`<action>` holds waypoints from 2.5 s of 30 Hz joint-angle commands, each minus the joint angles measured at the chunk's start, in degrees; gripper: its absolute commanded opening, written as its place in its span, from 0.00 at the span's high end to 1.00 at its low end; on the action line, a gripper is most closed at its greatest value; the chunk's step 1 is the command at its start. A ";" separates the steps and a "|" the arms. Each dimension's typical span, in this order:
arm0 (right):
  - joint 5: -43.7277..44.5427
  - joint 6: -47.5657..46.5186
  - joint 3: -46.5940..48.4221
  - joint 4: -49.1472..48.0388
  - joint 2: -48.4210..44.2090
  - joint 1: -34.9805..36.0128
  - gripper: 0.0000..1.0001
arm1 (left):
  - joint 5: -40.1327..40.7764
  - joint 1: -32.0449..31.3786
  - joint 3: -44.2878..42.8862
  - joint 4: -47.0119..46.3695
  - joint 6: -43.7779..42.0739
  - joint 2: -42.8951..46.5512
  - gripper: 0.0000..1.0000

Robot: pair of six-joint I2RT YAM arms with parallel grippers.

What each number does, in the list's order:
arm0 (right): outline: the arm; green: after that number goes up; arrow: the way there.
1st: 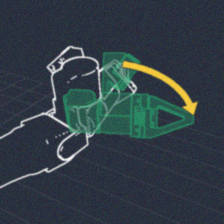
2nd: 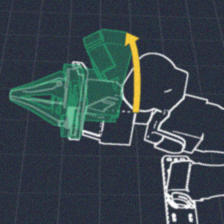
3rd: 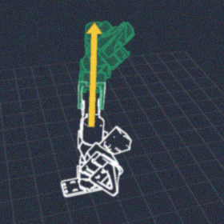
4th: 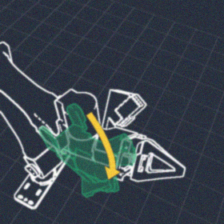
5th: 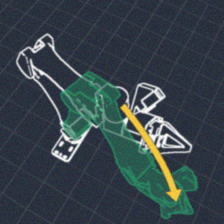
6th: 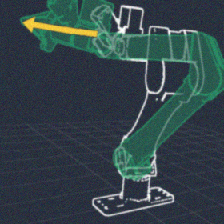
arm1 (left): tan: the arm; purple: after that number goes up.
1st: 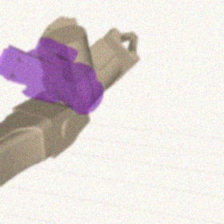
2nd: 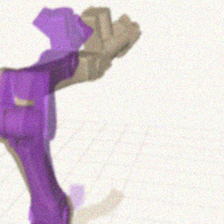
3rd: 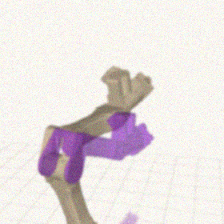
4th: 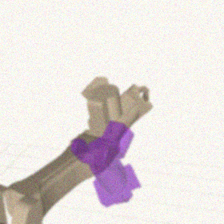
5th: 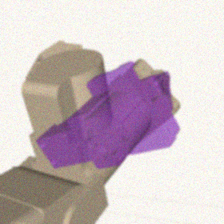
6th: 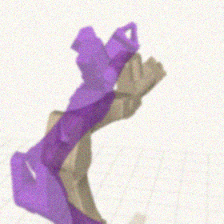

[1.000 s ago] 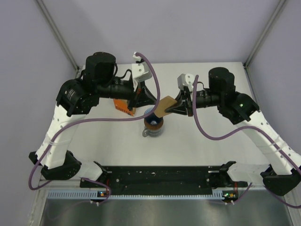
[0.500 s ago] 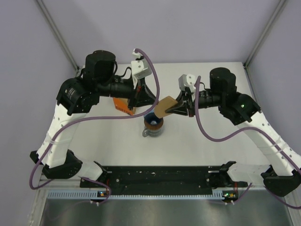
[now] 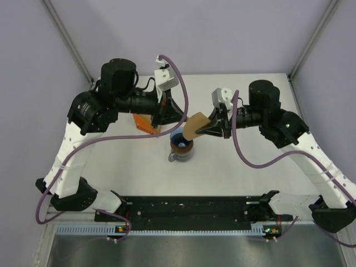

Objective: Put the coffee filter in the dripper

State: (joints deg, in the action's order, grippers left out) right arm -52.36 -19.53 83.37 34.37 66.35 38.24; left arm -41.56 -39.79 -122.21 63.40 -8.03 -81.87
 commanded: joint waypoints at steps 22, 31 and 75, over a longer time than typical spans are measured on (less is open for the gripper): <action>-6.52 13.17 -9.88 -31.42 -12.11 0.61 1.00 | -5.29 0.50 10.14 -13.71 -12.46 9.53 0.40; -3.73 24.54 -14.11 -55.45 -11.86 0.61 1.00 | -9.32 0.15 15.69 -24.37 -5.50 11.11 0.40; 4.81 21.61 -14.02 -56.15 -10.71 1.75 1.00 | -2.48 0.59 16.30 -27.79 -0.50 12.96 0.34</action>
State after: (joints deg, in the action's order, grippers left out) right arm -43.92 -2.13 68.82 -16.40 54.89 39.38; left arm -46.98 -39.40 -105.45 40.66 -12.05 -69.28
